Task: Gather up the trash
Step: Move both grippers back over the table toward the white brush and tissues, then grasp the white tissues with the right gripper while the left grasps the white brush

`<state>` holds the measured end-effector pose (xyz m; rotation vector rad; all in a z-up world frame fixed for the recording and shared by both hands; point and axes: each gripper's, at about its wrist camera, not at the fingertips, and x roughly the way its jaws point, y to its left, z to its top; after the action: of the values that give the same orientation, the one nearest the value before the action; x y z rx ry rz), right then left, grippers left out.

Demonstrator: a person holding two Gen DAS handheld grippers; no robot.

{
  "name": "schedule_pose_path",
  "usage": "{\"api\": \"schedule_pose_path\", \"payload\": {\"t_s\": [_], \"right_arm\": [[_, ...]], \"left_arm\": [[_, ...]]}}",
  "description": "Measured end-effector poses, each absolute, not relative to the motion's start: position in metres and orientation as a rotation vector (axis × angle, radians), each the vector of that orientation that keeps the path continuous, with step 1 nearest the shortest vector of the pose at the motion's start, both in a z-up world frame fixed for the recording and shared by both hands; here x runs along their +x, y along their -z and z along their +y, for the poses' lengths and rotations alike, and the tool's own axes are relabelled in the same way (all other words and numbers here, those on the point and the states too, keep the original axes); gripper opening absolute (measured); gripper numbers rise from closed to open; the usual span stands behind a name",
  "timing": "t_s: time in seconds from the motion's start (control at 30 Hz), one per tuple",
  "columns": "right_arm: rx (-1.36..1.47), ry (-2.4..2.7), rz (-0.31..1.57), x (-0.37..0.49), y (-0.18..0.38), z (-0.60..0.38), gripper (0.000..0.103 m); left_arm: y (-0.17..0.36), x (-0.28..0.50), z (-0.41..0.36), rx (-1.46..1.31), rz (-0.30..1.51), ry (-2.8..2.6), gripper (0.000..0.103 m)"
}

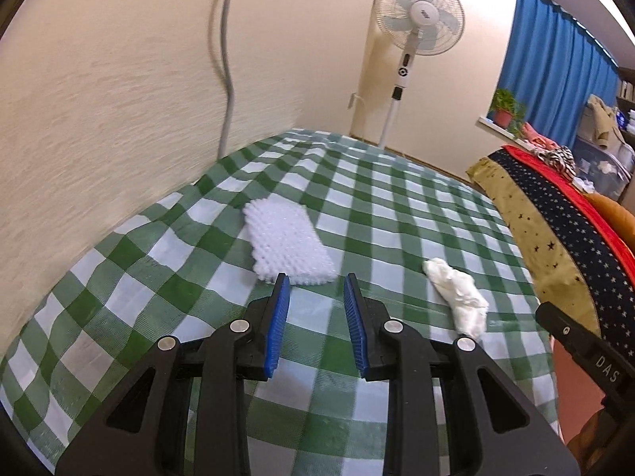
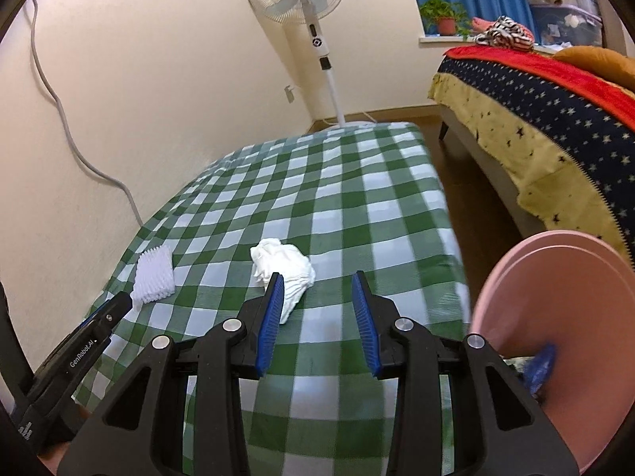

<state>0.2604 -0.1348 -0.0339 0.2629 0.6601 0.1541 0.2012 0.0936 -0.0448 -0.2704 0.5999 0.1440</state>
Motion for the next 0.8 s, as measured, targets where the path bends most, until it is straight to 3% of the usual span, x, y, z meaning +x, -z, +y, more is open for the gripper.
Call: {"api": "schedule_pose_path", "payload": {"t_s": [0.33, 0.47, 0.8], "right_arm": [[0.268, -0.197, 0.738, 0.288, 0.057, -0.111, 0.037], [0.299, -0.196, 0.787, 0.297, 0.065, -0.113, 0.037], [0.275, -0.192, 0.852, 0.307, 0.073, -0.106, 0.038]], "left_arm": [[0.057, 0.219, 0.119, -0.346, 0.66, -0.184, 0.03], [0.062, 0.226, 0.119, -0.361, 0.689, -0.169, 0.04], [0.069, 0.236, 0.129, -0.428, 0.711, -0.168, 0.044]]}}
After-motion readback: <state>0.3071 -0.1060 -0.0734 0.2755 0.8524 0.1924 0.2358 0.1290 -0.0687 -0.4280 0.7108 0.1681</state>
